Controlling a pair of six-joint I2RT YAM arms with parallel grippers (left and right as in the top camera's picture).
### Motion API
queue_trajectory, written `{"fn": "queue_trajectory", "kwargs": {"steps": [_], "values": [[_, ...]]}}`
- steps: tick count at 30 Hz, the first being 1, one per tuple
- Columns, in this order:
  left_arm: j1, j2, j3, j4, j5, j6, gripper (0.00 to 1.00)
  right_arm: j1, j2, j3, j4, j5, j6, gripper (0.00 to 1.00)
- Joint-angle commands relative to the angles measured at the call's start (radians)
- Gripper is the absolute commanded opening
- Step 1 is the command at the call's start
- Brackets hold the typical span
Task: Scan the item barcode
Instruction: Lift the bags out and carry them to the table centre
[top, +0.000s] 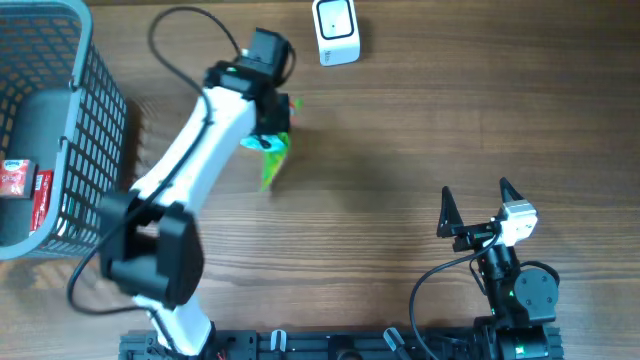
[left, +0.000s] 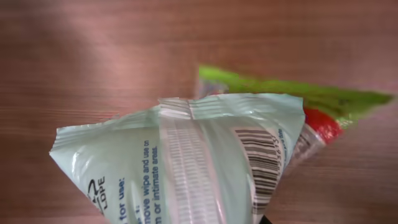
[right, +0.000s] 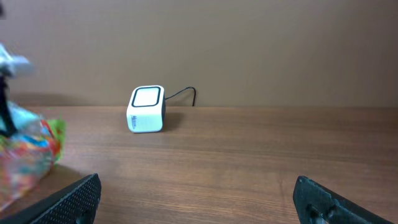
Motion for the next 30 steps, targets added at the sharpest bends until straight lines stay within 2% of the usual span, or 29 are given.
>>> {"fn": "queue_trajectory", "kwargs": {"steps": [1, 4, 5, 6, 7, 10, 13, 18, 23, 26, 30], "values": [[-0.063, 0.080, -0.008, 0.013, 0.037, -0.033, 0.04, 0.005, -0.005, -0.001, 0.003, -0.011, 0.015, 1.00], [-0.109, 0.103, -0.008, 0.013, 0.111, -0.032, 0.04, 0.005, -0.005, -0.001, 0.003, -0.011, 0.014, 1.00], [-0.124, 0.103, -0.008, 0.013, 0.130, -0.032, 0.16, 0.005, -0.005, -0.001, 0.003, -0.011, 0.014, 1.00], [-0.136, 0.103, -0.008, 0.012, 0.138, -0.032, 0.46, 0.005, -0.005, -0.001, 0.003, -0.011, 0.014, 1.00], [-0.146, 0.103, -0.008, 0.011, 0.142, -0.032, 0.54, 0.005, -0.005, -0.001, 0.003, -0.011, 0.015, 1.00], [-0.165, 0.103, -0.008, 0.008, 0.141, -0.024, 0.93, 0.005, -0.005, -0.001, 0.003, -0.011, 0.014, 1.00], [-0.158, 0.089, -0.007, 0.009, 0.142, -0.025, 1.00, 0.005, -0.005, -0.001, 0.003, -0.011, 0.014, 1.00], [-0.158, 0.087, -0.010, -0.008, 0.248, -0.025, 1.00, 0.005, -0.005, -0.001, 0.003, -0.011, 0.014, 1.00], [-0.148, 0.071, -0.013, -0.007, 0.219, -0.025, 1.00, 0.005, -0.005, -0.001, 0.003, -0.011, 0.014, 1.00], [-0.105, -0.041, 0.011, 0.022, 0.219, -0.025, 1.00, 0.005, -0.005, -0.001, 0.003, -0.011, 0.014, 1.00], [-0.081, -0.107, 0.011, 0.026, 0.229, -0.025, 1.00, 0.005, -0.005, -0.001, 0.003, -0.011, 0.014, 1.00]]}}
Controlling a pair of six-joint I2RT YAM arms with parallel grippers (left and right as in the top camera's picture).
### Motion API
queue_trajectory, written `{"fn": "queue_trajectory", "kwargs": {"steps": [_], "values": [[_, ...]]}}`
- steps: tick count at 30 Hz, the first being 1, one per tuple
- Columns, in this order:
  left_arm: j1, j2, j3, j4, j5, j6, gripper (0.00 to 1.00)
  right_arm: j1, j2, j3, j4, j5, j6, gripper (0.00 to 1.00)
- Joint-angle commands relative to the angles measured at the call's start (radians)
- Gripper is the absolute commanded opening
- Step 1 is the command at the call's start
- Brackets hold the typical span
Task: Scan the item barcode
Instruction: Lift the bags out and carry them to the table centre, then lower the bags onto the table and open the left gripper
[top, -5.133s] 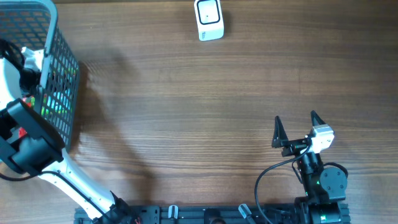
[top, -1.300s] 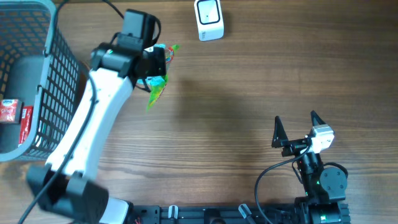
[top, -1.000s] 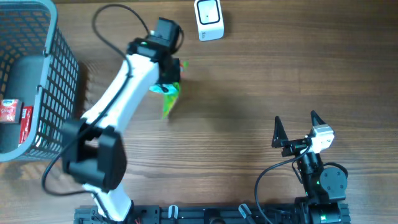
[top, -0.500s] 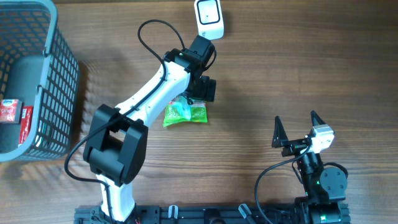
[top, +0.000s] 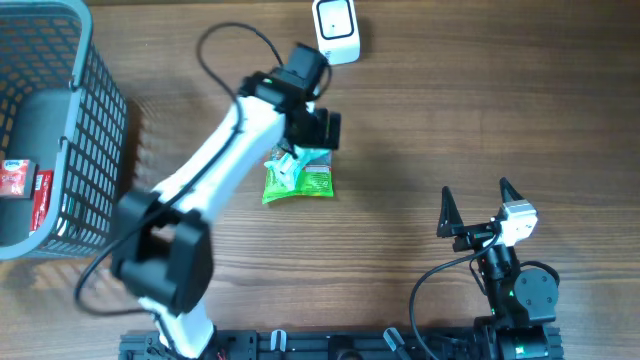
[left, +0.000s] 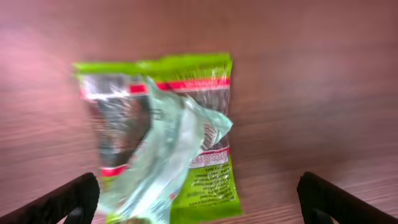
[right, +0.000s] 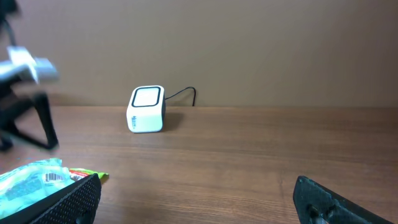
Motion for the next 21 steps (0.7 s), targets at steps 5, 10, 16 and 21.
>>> {"fn": "queue_trajectory", "kwargs": {"steps": [5, 10, 16, 21], "values": [[0.020, -0.082, 0.015, -0.068, 0.030, -0.014, 0.04, 0.005, -0.005, -0.001, 0.003, -0.011, 0.015, 1.00], [0.004, -0.061, 0.005, -0.081, 0.146, -0.032, 0.04, 0.005, -0.005, -0.001, 0.003, -0.011, 0.014, 1.00], [-0.010, -0.020, -0.122, 0.025, 0.000, -0.053, 0.04, 0.005, -0.005, -0.001, 0.003, -0.011, 0.014, 1.00], [0.028, -0.017, -0.172, 0.096, -0.062, -0.084, 0.04, 0.005, -0.005, -0.001, 0.003, -0.011, 0.014, 1.00]]}}
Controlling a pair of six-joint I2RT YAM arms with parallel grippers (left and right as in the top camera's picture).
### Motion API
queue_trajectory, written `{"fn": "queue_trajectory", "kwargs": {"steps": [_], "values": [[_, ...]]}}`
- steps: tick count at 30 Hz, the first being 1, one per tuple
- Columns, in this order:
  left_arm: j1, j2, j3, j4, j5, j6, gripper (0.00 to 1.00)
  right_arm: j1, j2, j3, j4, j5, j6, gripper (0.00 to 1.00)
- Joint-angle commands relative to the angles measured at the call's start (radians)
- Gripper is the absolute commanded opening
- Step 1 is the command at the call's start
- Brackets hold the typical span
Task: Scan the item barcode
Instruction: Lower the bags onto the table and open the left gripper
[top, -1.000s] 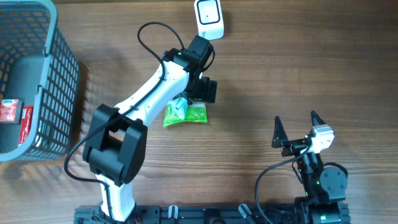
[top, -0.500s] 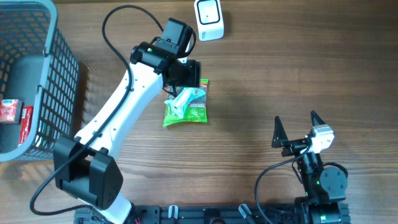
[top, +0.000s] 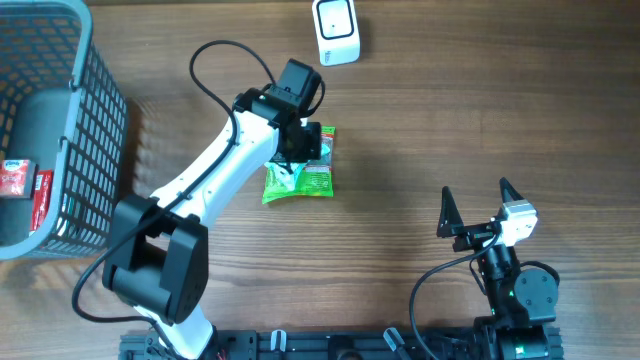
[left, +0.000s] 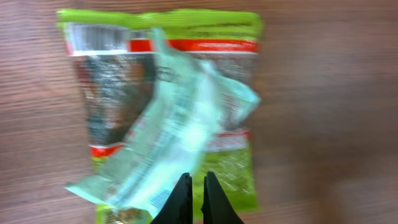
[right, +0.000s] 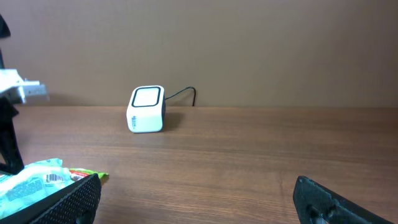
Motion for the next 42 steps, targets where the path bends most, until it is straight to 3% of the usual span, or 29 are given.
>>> {"fn": "queue_trajectory", "kwargs": {"steps": [1, 8, 12, 16, 21, 23, 24, 27, 28, 29, 30, 31, 32, 35, 42], "values": [[0.029, 0.005, -0.025, 0.030, -0.031, -0.028, 0.04, 0.005, -0.005, -0.001, 0.003, -0.011, 0.014, 1.00], [0.028, 0.006, -0.169, 0.141, -0.027, -0.051, 0.04, 0.005, -0.005, -0.001, 0.003, -0.011, 0.014, 1.00], [0.029, 0.006, -0.229, 0.116, -0.071, -0.084, 0.04, 0.005, -0.005, -0.001, 0.003, -0.011, 0.014, 1.00], [0.029, 0.006, -0.245, 0.072, -0.071, -0.084, 0.28, 0.005, -0.005, -0.001, 0.003, -0.011, 0.014, 1.00], [0.029, -0.003, -0.217, 0.052, -0.066, -0.083, 0.33, 0.005, -0.005, -0.001, 0.003, -0.011, 0.015, 1.00], [0.029, -0.029, -0.147, 0.005, -0.051, -0.083, 0.42, 0.005, -0.005, -0.001, 0.003, -0.011, 0.014, 1.00], [0.029, -0.047, -0.102, -0.018, -0.044, -0.083, 0.51, 0.005, -0.005, -0.001, 0.003, -0.012, 0.014, 1.00], [0.026, -0.092, -0.016, -0.037, -0.024, -0.084, 0.56, 0.005, -0.005, -0.001, 0.003, -0.011, 0.014, 1.00], [0.024, -0.104, -0.005, -0.026, -0.017, -0.084, 0.56, 0.005, -0.005, -0.001, 0.003, -0.011, 0.014, 1.00], [0.019, -0.112, -0.005, -0.001, -0.008, -0.084, 0.48, 0.005, -0.005, -0.001, 0.003, -0.011, 0.014, 1.00], [0.015, -0.111, -0.007, 0.010, -0.006, -0.084, 0.36, 0.005, -0.005, -0.001, 0.003, -0.011, 0.014, 1.00], [0.012, -0.102, -0.010, 0.020, -0.006, -0.084, 0.15, 0.005, -0.005, -0.001, 0.003, -0.011, 0.014, 1.00], [0.005, -0.094, -0.016, 0.035, -0.006, -0.084, 0.04, 0.005, -0.005, -0.001, 0.003, -0.011, 0.014, 1.00], [-0.019, -0.055, -0.059, 0.107, -0.007, -0.084, 0.05, 0.005, -0.005, -0.001, 0.003, -0.011, 0.014, 1.00], [-0.024, 0.089, -0.090, 0.154, -0.023, -0.084, 0.20, 0.005, -0.005, -0.001, 0.003, -0.011, 0.014, 1.00]]}}
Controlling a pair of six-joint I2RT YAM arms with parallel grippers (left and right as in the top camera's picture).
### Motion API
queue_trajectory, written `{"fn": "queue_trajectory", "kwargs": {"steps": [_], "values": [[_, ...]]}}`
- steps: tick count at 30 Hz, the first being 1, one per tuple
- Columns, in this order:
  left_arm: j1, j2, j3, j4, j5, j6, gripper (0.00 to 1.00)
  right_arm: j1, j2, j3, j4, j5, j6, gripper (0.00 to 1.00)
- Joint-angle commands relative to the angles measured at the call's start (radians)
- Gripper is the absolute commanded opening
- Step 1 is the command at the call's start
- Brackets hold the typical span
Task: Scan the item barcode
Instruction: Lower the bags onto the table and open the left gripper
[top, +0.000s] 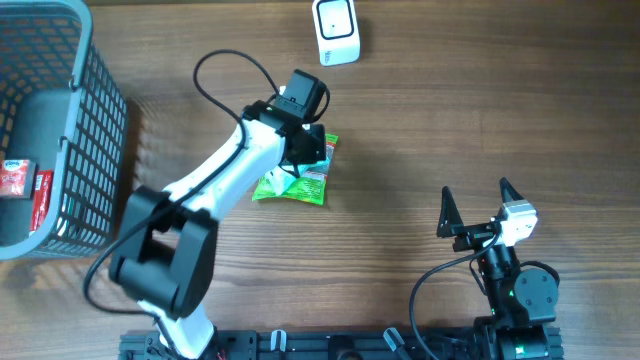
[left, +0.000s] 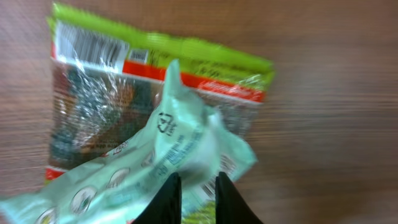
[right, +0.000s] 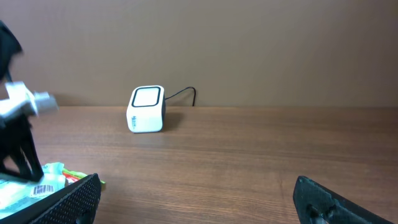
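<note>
A pale green wipes packet (left: 180, 146) lies across a bright green snack packet (left: 93, 99) on the wooden table. The snack packet's barcode (left: 90, 46) faces up at its far left corner. My left gripper (left: 198, 186) is down on the pair, its jaws pinching the near edge of the wipes packet. From overhead, the left gripper (top: 297, 165) sits over both packets (top: 300, 187), below the white scanner (top: 336, 30). My right gripper (top: 475, 205) stands open and empty near the front right. The scanner (right: 147, 109) faces it from the far side.
A grey wire basket (top: 80, 150) stands at the left edge with red packets (top: 25, 185) inside. The scanner's cable runs off behind it at the back edge.
The left gripper's jaws were almost together just above the packets; now they stand a little wider with the wipes packet's edge between them. The packets have turned and shifted slightly left. The right arm is still.
The left gripper first held the wipes packet off the table with the snack packet hanging along. Then it was open and both packets lay on the table below the scanner. It later hovered nearly shut over them, and now pinches the wipes packet.
</note>
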Motion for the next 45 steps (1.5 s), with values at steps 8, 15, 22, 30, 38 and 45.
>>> {"fn": "queue_trajectory", "kwargs": {"steps": [8, 15, 22, 30, 38, 45], "values": [[0.003, 0.106, -0.006, -0.020, -0.093, -0.001, 0.87, 0.005, -0.005, -0.001, 0.003, -0.012, 0.014, 1.00], [0.001, -0.065, 0.066, -0.071, -0.029, -0.003, 1.00, 0.005, -0.005, -0.001, 0.003, -0.012, 0.014, 1.00], [0.003, -0.082, 0.034, -0.174, -0.097, -0.029, 0.04, 0.005, -0.005, -0.001, 0.003, -0.012, 0.014, 1.00], [0.003, -0.031, -0.129, -0.042, -0.216, -0.028, 0.06, 0.005, -0.005, -0.001, 0.003, -0.012, 0.014, 1.00], [0.003, -0.031, -0.264, 0.117, -0.156, -0.045, 0.04, 0.005, -0.005, -0.001, 0.003, -0.012, 0.015, 1.00], [0.003, -0.213, -0.198, 0.124, -0.111, -0.044, 0.09, 0.005, -0.005, -0.001, 0.003, -0.012, 0.015, 1.00]]}}
